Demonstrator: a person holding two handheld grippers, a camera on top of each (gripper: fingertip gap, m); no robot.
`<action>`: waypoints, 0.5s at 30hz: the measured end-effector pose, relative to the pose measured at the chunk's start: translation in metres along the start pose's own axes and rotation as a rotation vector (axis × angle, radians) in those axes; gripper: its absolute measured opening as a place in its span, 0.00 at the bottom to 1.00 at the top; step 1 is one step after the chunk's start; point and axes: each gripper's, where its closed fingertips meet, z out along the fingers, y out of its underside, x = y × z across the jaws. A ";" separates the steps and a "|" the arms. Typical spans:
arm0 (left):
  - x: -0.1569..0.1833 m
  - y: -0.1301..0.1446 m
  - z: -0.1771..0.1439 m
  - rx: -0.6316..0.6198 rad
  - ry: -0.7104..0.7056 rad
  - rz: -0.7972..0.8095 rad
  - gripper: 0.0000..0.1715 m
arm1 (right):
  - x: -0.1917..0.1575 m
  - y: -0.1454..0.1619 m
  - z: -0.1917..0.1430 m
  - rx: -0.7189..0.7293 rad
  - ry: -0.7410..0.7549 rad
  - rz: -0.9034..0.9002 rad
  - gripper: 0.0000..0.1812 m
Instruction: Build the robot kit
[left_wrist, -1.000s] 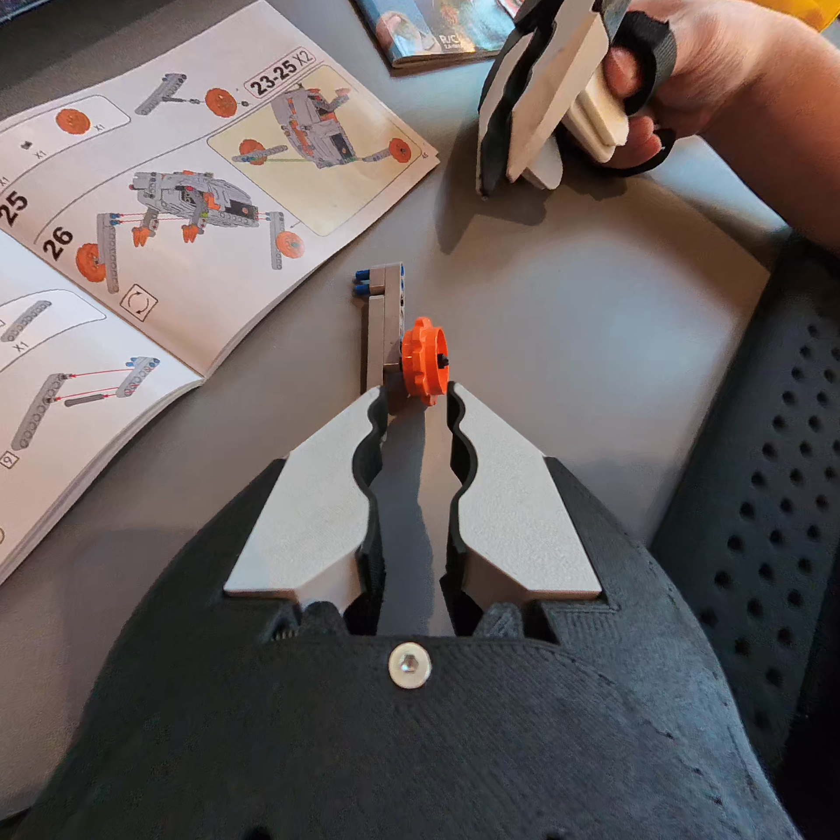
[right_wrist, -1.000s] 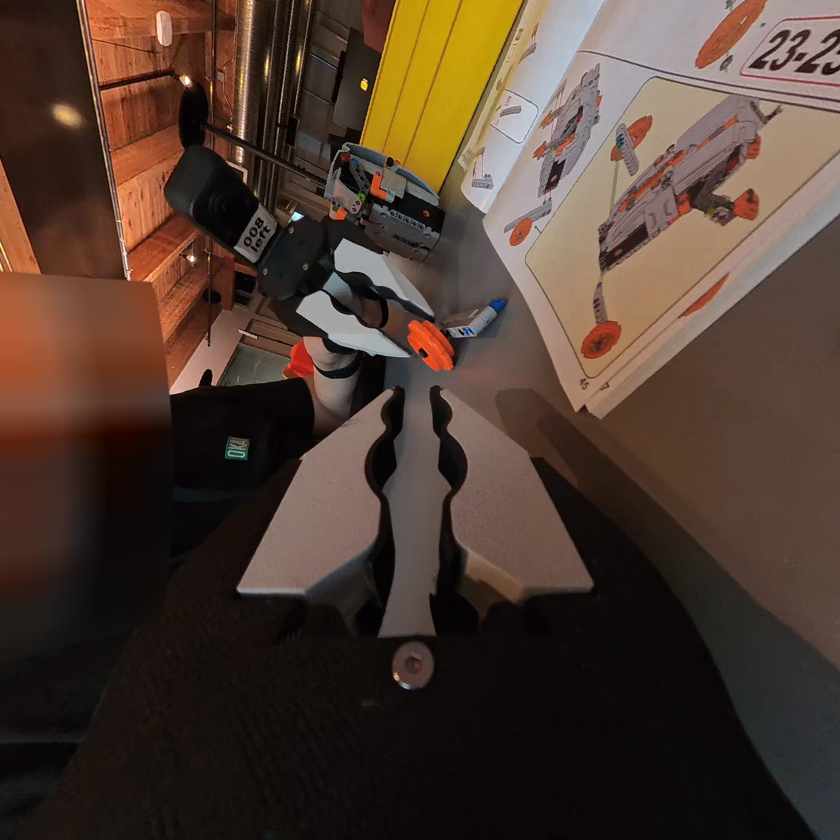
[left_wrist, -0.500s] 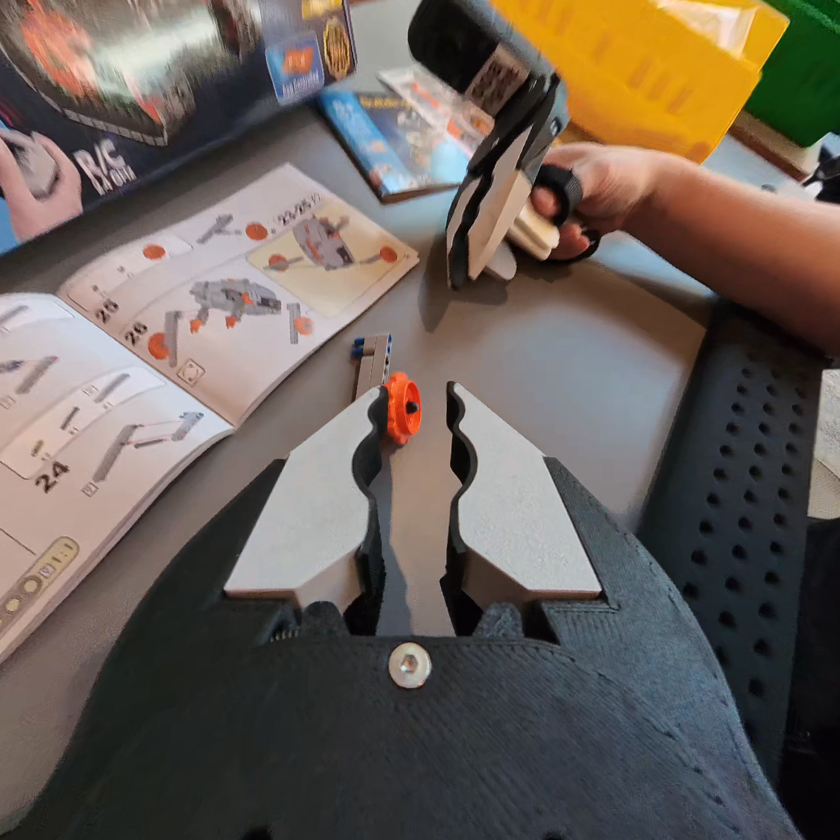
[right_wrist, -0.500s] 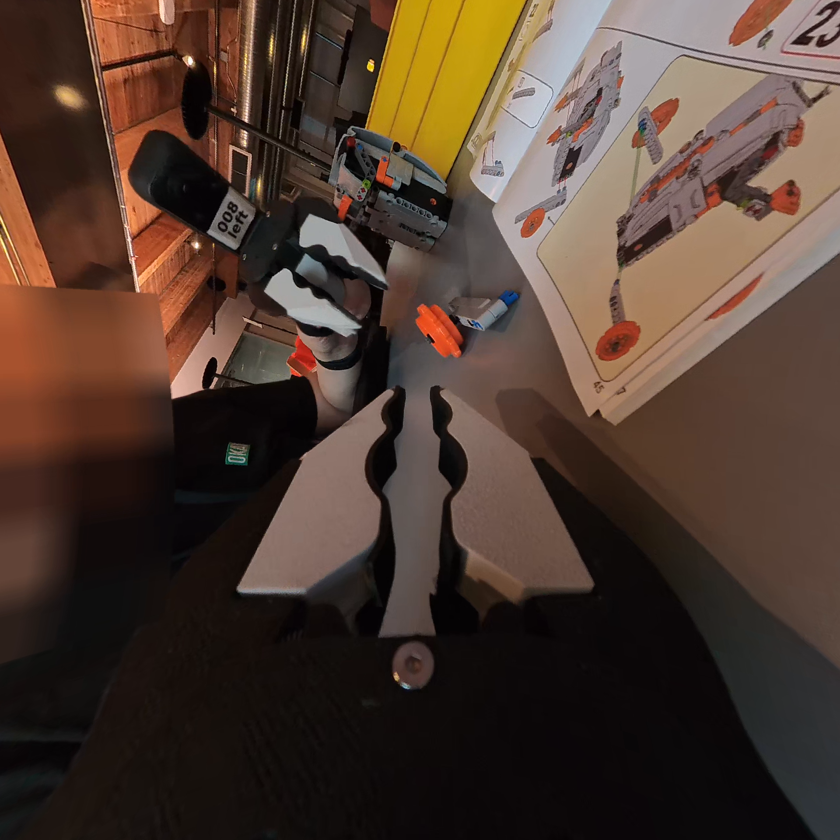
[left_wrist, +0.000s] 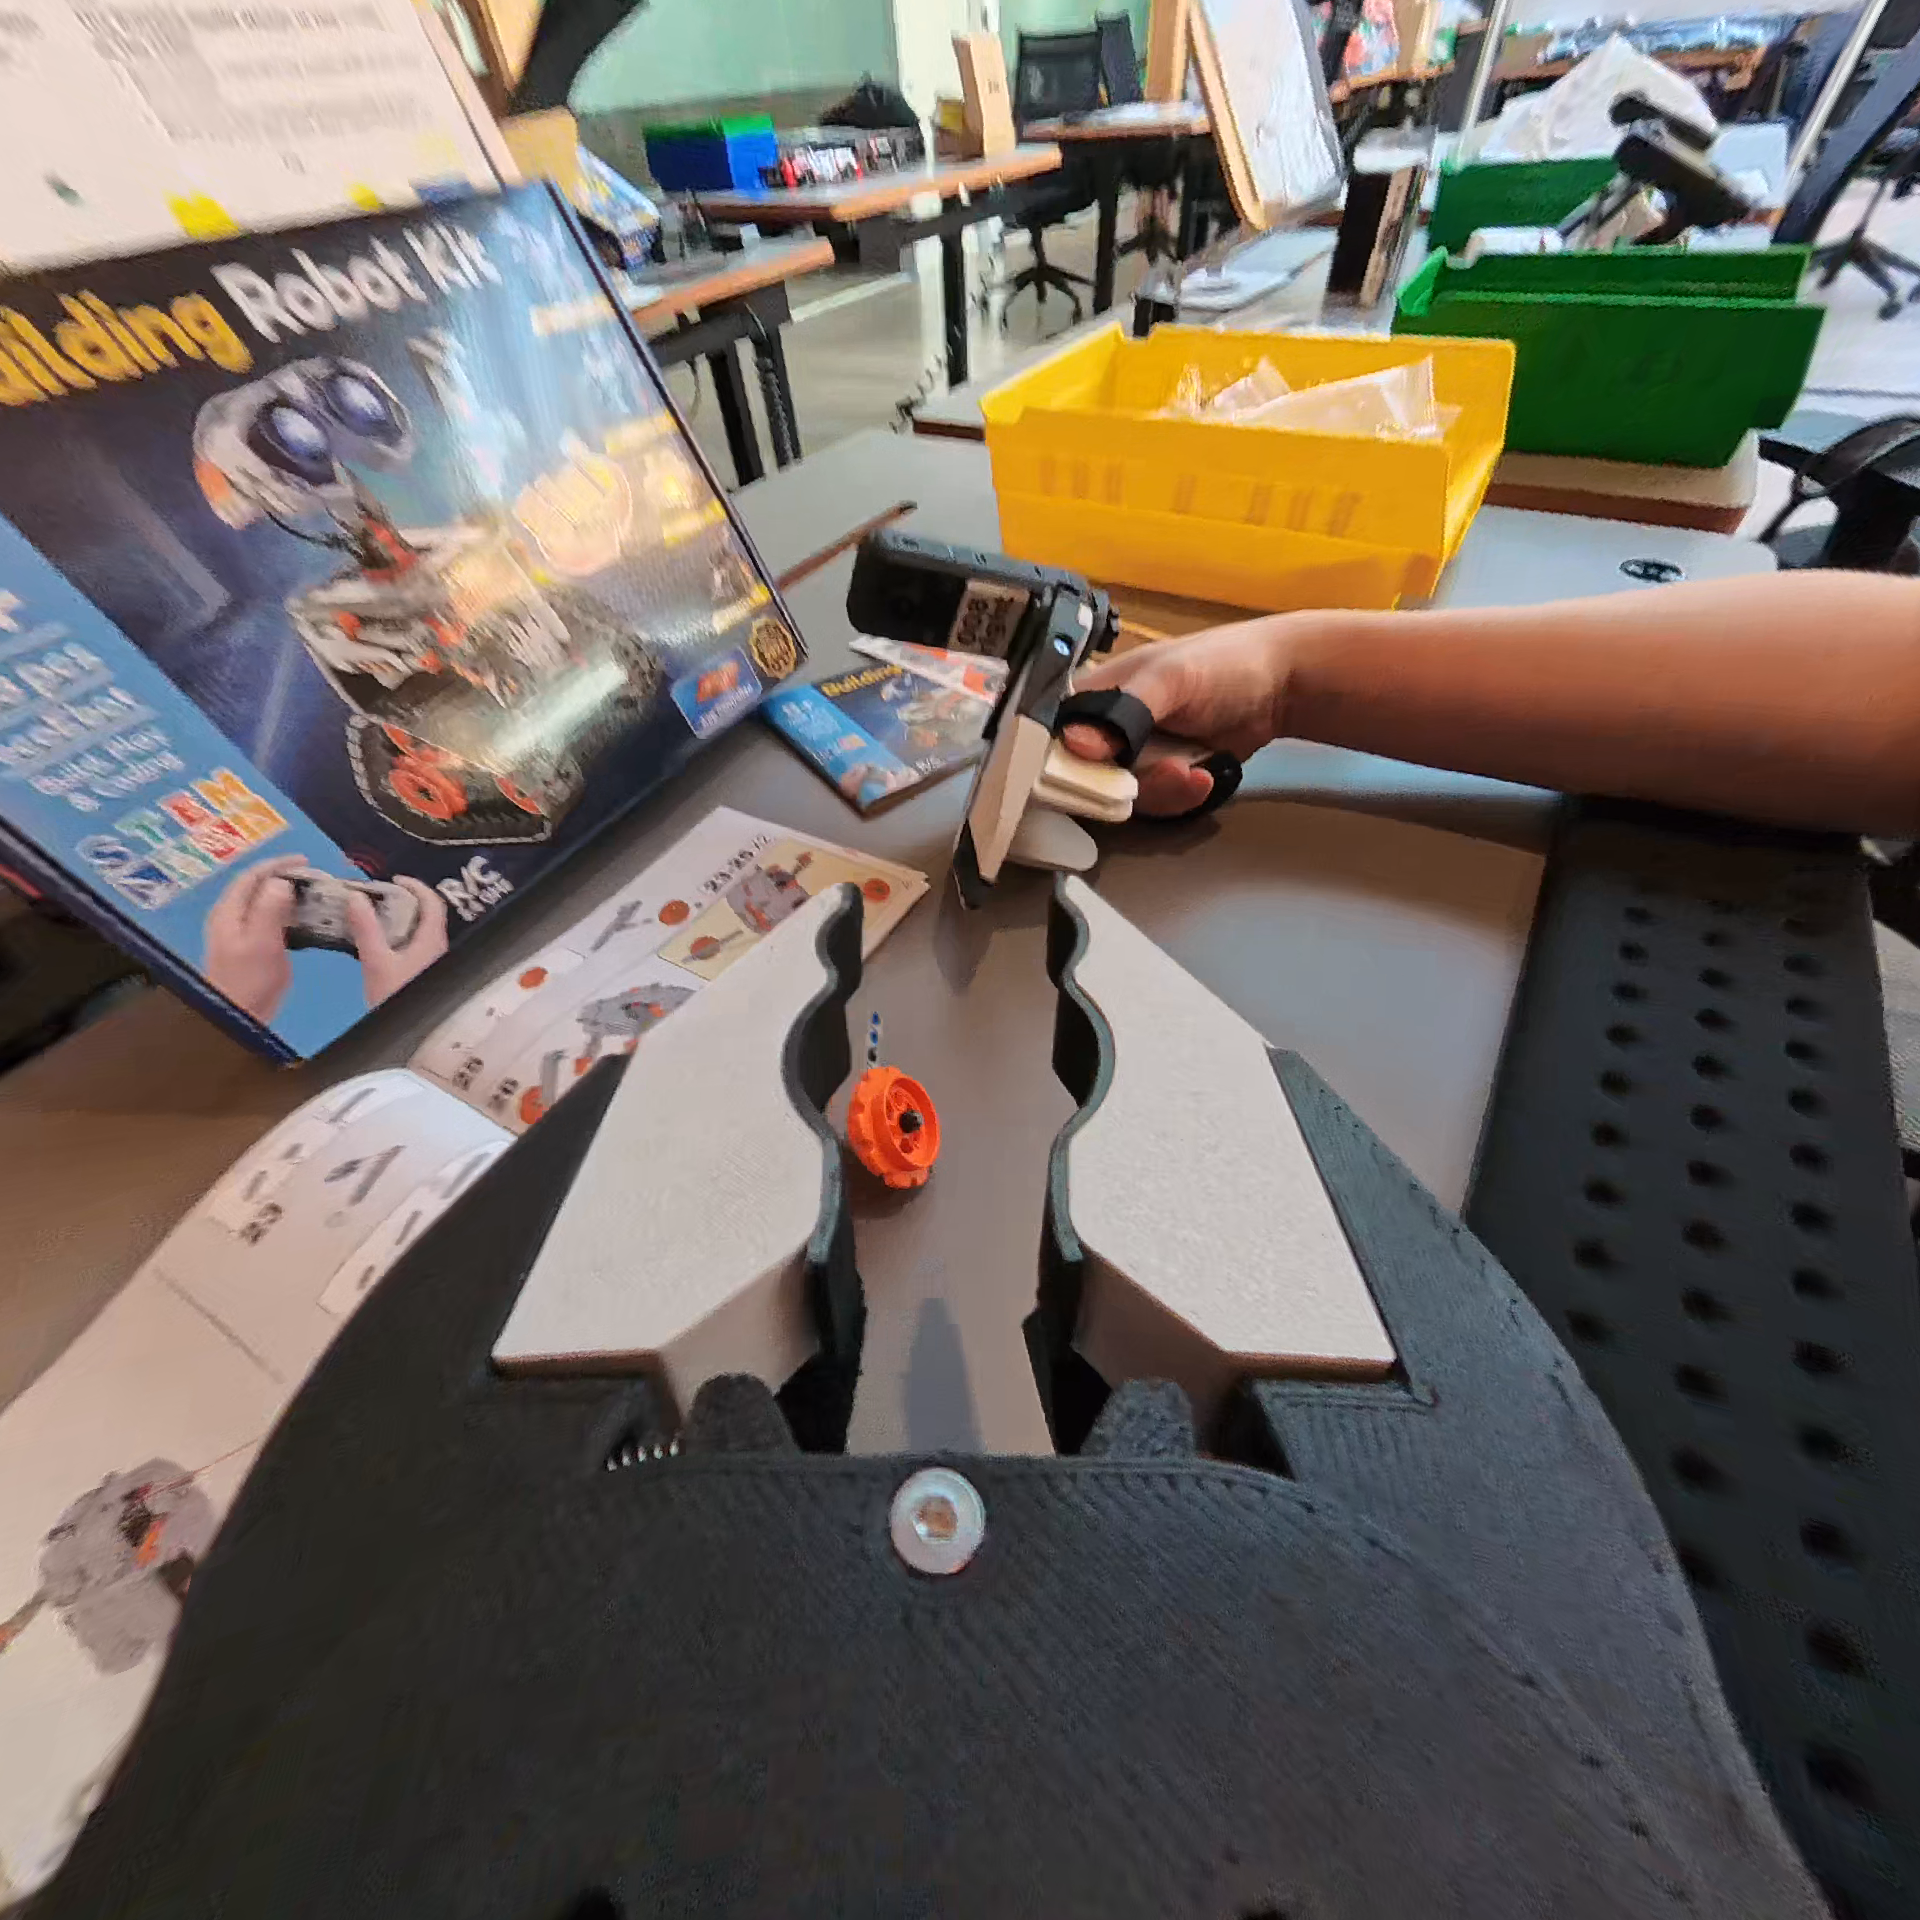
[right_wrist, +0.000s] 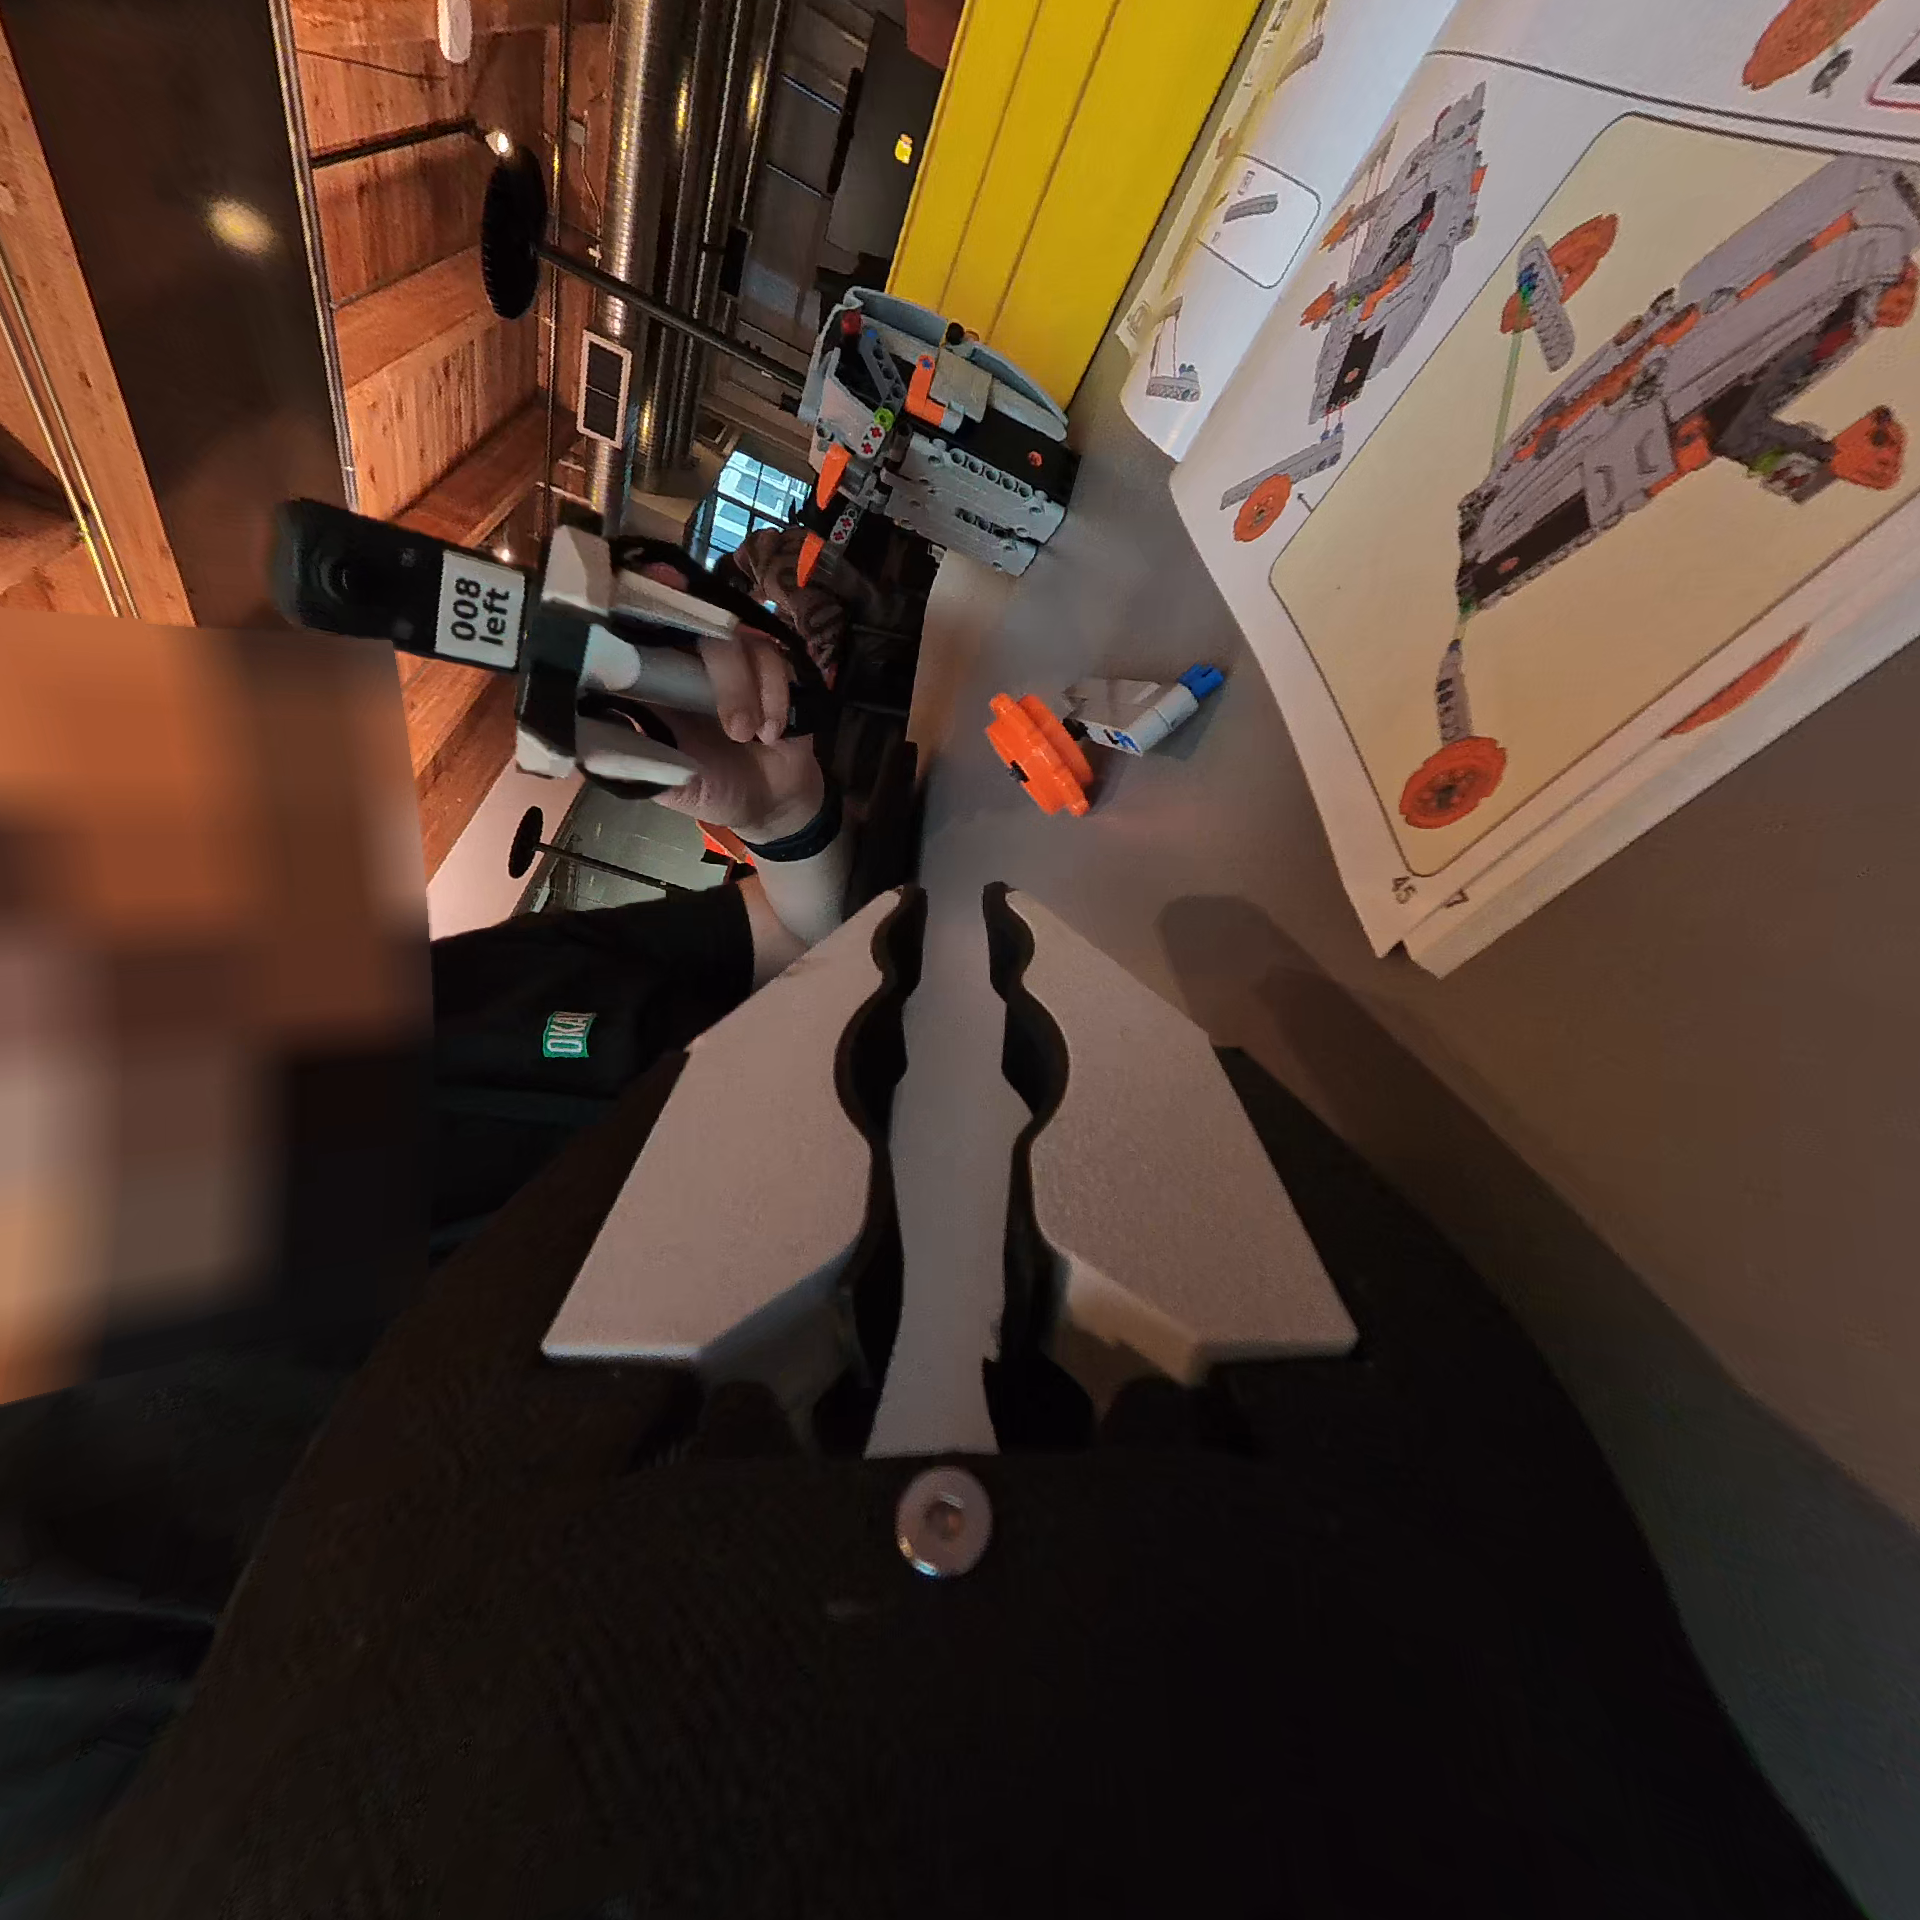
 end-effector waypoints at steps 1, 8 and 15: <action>-0.002 -0.006 -0.009 0.037 -0.029 0.005 0.21 | -0.001 -0.001 -0.001 0.008 -0.008 -0.003 0.06; -0.059 -0.054 -0.135 0.378 -0.422 0.036 0.26 | -0.014 -0.015 -0.010 0.138 -0.030 -0.138 0.05; -0.131 -0.089 -0.238 0.340 -0.630 0.063 0.42 | -0.029 -0.024 -0.017 0.242 -0.033 -0.333 0.02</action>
